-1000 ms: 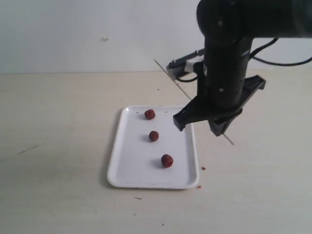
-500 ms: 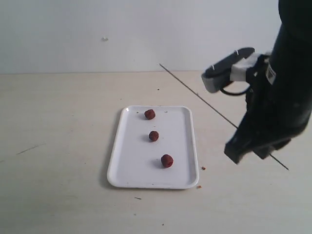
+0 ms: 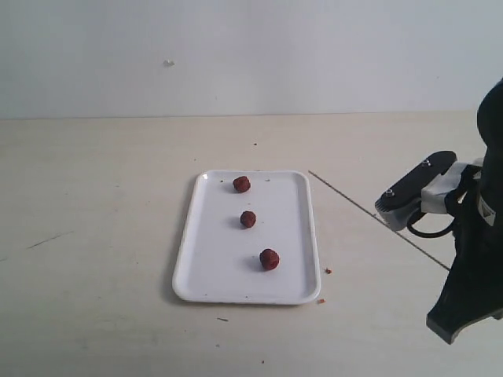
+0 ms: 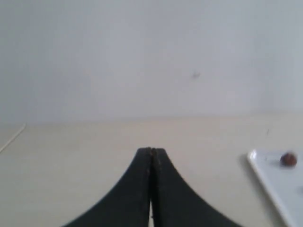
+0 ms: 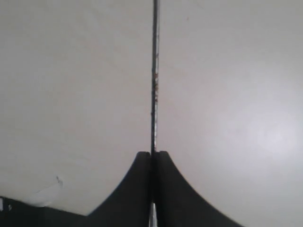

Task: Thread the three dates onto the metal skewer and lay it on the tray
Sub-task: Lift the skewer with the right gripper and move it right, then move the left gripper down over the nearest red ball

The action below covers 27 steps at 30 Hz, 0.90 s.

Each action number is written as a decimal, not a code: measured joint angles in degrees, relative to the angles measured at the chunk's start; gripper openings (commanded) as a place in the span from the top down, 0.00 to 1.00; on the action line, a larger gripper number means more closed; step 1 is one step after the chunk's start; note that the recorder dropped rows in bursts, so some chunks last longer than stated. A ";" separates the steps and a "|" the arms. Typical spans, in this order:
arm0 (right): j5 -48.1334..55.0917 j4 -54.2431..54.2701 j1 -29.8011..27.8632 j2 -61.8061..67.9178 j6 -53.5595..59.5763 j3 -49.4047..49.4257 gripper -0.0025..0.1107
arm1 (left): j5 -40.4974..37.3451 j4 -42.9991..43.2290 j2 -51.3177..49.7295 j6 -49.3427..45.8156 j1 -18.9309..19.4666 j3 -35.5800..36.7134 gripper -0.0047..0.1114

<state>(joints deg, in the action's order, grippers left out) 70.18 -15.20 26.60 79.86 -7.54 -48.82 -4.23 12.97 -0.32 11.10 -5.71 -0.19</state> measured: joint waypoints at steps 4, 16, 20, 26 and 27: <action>-1.66 -2.88 0.00 0.00 -2.48 0.05 0.98 | 9.00 0.00 0.00 5.44 0.00 0.00 0.96; -2.76 -2.78 0.00 6.14 -2.02 0.05 0.98 | 18.11 0.11 -6.87 32.40 0.00 -11.95 0.96; -2.85 -3.62 0.00 6.28 -1.91 -2.41 0.98 | -6.41 2.68 -34.18 28.58 -0.22 -38.98 0.96; -0.93 -3.39 0.00 6.28 0.94 -13.35 0.98 | -36.49 -11.48 -67.47 -2.56 -6.42 -60.81 0.93; -0.93 -3.54 -0.15 6.28 1.07 -14.78 0.98 | -37.76 -15.55 -70.33 -8.65 -7.71 -62.12 0.90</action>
<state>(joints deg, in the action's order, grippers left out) 69.24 -18.74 26.46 86.14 -6.47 -63.60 -41.99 -2.58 -70.65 2.45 -13.42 -62.31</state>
